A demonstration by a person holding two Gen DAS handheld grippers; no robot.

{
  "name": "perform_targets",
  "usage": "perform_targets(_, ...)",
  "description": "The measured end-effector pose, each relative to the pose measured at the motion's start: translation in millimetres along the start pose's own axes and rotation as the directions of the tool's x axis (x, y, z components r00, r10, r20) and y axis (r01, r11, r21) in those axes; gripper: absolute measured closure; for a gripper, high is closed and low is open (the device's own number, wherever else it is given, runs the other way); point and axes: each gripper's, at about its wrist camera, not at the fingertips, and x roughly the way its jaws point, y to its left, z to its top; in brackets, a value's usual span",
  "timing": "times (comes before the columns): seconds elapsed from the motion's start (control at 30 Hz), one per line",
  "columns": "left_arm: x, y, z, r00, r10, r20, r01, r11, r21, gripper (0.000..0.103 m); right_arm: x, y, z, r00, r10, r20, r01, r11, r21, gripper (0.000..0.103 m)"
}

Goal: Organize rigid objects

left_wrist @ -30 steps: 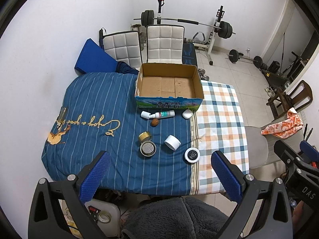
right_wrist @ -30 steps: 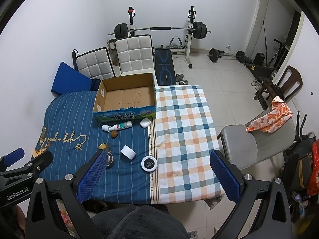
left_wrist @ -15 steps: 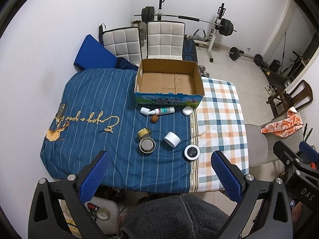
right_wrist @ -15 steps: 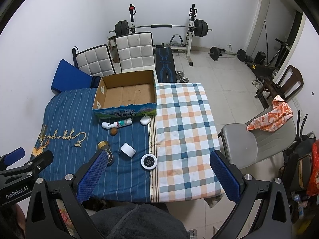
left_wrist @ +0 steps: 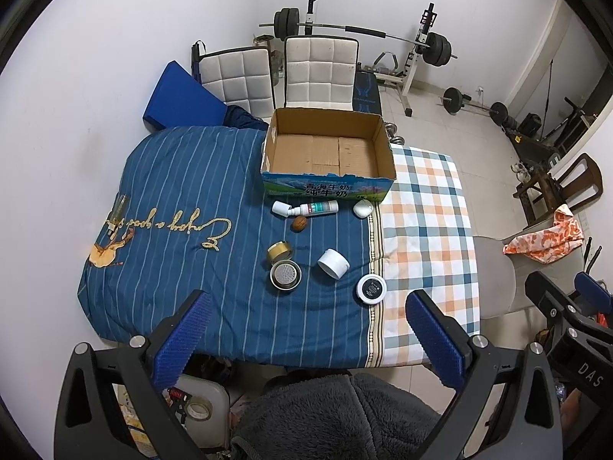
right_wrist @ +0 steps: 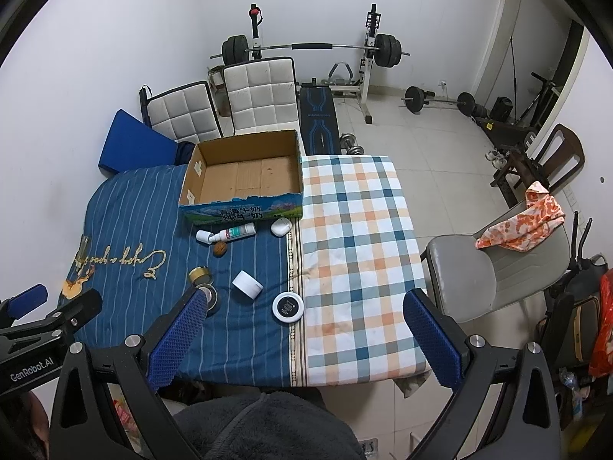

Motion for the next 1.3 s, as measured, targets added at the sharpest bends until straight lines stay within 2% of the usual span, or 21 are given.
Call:
perform_targets(0.47, 3.9, 1.4, -0.2, 1.0, -0.005, -0.004, 0.005, 1.0, 0.0, 0.0, 2.7, 1.3, 0.4, 1.0, 0.004, -0.004, -0.004, 1.0, 0.005, 0.0)
perform_targets(0.6, 32.9, 7.2, 9.9, 1.0, 0.006, -0.021, -0.006, 1.0, -0.014, 0.0, 32.6, 2.7, 1.7, 0.999, 0.005, -0.034, -0.005, 1.0, 0.018, 0.0)
perform_targets(0.73, 88.6, 19.5, 20.9, 0.996, 0.036, -0.081, -0.039, 0.999, -0.037, 0.0, 106.2, 3.0, 6.4, 0.99, -0.006, -0.137, 0.007, 1.0, 0.011, 0.0)
perform_targets(0.87, 165.3, 33.5, 21.9, 0.979, 0.06, -0.192, -0.072, 0.996, -0.055, 0.0, 204.5, 2.0, -2.0, 0.957, 0.023, -0.288, -0.015, 0.999, 0.029, 0.0)
perform_targets(0.97, 230.4, 44.1, 13.6, 0.954, 0.058, -0.294, -0.083, 0.994, -0.073, 0.0, 283.5, 2.6, -23.0, 0.911, 0.057, -0.409, -0.037, 0.998, 0.056, 0.0)
perform_targets(1.0, 251.5, 47.1, 10.3, 0.944, 0.049, -0.326, -0.079, 0.994, -0.081, 0.0, 311.9, 4.1, -33.2, 0.89, 0.063, -0.451, -0.038, 0.997, 0.065, 0.0)
perform_targets(1.13, 328.7, 53.9, -4.0, 0.902, 0.045, -0.429, -0.092, 0.992, -0.089, 0.0, 385.3, 10.8, -61.5, 0.838, 0.064, -0.542, -0.024, 0.997, 0.08, 0.0)
perform_targets(1.3, 396.7, 61.5, -20.3, 0.841, -0.019, -0.541, -0.061, 0.99, -0.131, 0.0, 444.3, 17.9, -88.6, 0.78, 0.092, -0.619, -0.013, 0.991, 0.132, 0.002)
